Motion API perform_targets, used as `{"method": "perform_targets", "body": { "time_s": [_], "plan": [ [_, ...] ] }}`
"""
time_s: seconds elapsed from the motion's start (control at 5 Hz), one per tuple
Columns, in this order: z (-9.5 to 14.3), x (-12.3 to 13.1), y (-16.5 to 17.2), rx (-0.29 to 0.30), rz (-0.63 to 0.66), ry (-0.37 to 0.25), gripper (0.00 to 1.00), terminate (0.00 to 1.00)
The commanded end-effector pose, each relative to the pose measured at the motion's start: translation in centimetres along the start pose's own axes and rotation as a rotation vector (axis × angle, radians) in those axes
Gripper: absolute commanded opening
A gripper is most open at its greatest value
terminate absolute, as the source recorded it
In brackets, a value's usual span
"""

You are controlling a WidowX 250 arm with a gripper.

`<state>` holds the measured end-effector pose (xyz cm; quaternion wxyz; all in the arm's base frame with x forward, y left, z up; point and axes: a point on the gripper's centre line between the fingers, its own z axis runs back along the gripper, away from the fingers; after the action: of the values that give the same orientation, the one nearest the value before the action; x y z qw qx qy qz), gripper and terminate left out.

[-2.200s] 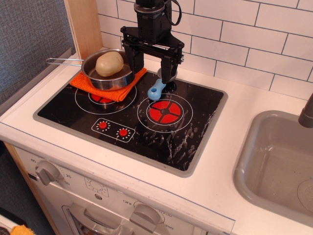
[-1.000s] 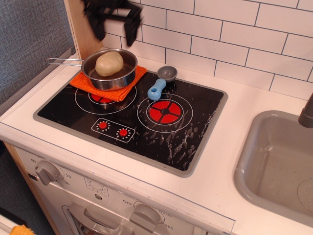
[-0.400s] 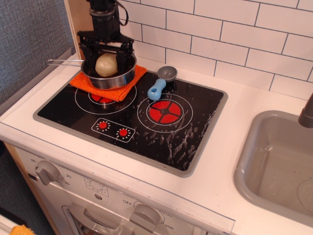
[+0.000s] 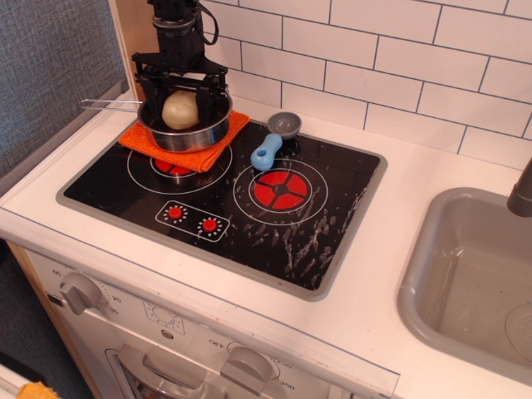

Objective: Move the white oval shape item from pan and place it beside the spoon.

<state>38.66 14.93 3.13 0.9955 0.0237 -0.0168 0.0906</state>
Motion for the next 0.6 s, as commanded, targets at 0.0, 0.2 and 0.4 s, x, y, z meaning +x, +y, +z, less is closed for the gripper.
{"method": "perform_targets", "body": {
  "time_s": [0.0,0.2,0.4],
  "plan": [
    [9.2,-0.1,-5.5,-0.038,-0.121,-0.226,0.00,0.00],
    [6.6,-1.2,-10.3,-0.098,-0.230,-0.144,0.00,0.00],
    [3.8,-2.8,-13.6,-0.099,-0.268,-0.066,0.00,0.00]
  ]
}}
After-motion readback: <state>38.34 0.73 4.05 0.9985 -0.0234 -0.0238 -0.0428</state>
